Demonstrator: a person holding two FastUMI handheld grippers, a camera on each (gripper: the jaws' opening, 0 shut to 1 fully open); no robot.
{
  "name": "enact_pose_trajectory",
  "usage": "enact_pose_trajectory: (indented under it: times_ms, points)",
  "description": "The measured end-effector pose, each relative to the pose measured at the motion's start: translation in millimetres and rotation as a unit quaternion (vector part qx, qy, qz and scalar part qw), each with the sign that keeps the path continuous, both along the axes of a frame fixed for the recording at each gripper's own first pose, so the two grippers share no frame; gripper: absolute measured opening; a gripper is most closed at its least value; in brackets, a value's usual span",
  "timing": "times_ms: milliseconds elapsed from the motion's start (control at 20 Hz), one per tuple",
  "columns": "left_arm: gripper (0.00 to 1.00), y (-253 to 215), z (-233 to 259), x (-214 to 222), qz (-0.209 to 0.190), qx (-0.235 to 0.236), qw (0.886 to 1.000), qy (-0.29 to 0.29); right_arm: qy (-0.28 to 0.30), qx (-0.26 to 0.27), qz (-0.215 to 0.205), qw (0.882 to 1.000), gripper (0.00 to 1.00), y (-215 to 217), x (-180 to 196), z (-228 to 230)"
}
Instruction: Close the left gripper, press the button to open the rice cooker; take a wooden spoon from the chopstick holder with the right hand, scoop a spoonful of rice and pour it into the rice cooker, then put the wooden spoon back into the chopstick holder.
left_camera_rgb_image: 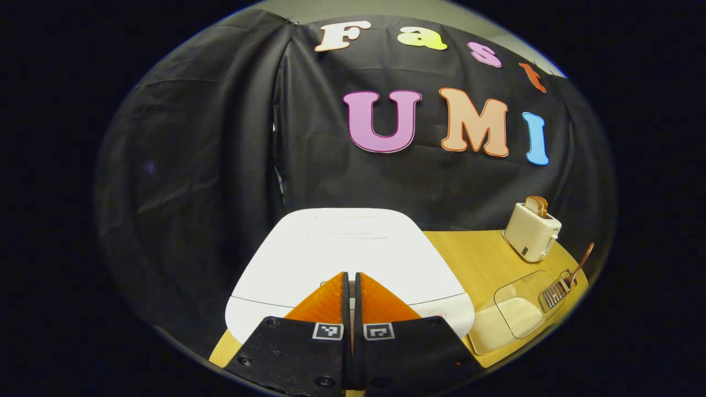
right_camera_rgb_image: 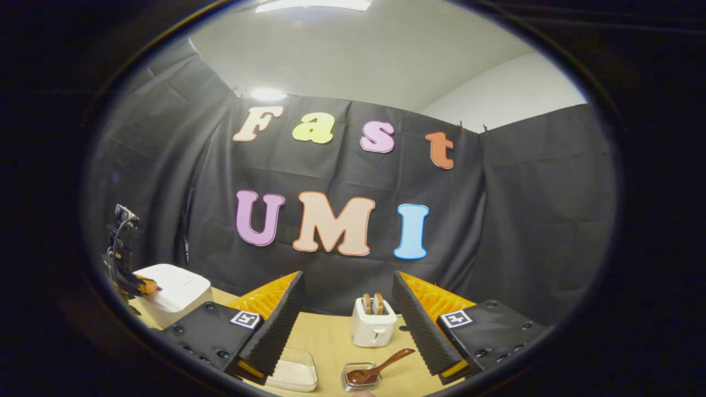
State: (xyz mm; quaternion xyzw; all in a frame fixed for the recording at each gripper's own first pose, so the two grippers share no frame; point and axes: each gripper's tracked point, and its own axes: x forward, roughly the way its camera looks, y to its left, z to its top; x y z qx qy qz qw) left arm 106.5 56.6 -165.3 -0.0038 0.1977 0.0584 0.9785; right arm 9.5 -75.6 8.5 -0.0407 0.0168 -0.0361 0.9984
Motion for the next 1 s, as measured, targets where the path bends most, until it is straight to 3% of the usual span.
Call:
enact_pose_trajectory:
  times_ms: [300, 500, 600, 800, 950, 1000]
  points:
    - [0.00, 2, 49, 12, -0.002, 0.051, 0.997, -0.056, -0.007, 0.007, -0.010, 1.000, 1.00, -14, -3, 6]
    - [0.00, 4, 76, 21, 0.003, 0.045, 0.996, -0.080, -0.009, 0.012, -0.010, 1.000, 1.00, -17, -4, 5]
    - [0.04, 4, 85, 20, 0.005, 0.047, 0.995, -0.087, -0.011, 0.012, -0.009, 1.000, 1.00, -20, -5, 7]
    - [0.19, -1, 101, 15, -0.001, 0.062, 0.992, -0.106, -0.009, 0.017, -0.011, 1.000, 1.00, -27, -4, 4]
    - [0.36, -2, 106, 10, 0.002, 0.063, 0.992, -0.108, -0.007, 0.021, -0.010, 1.000, 1.00, -32, -4, 4]
    - [0.36, -4, 110, 8, 0.000, 0.063, 0.992, -0.113, -0.006, 0.021, -0.008, 1.000, 1.00, -32, -3, 3]
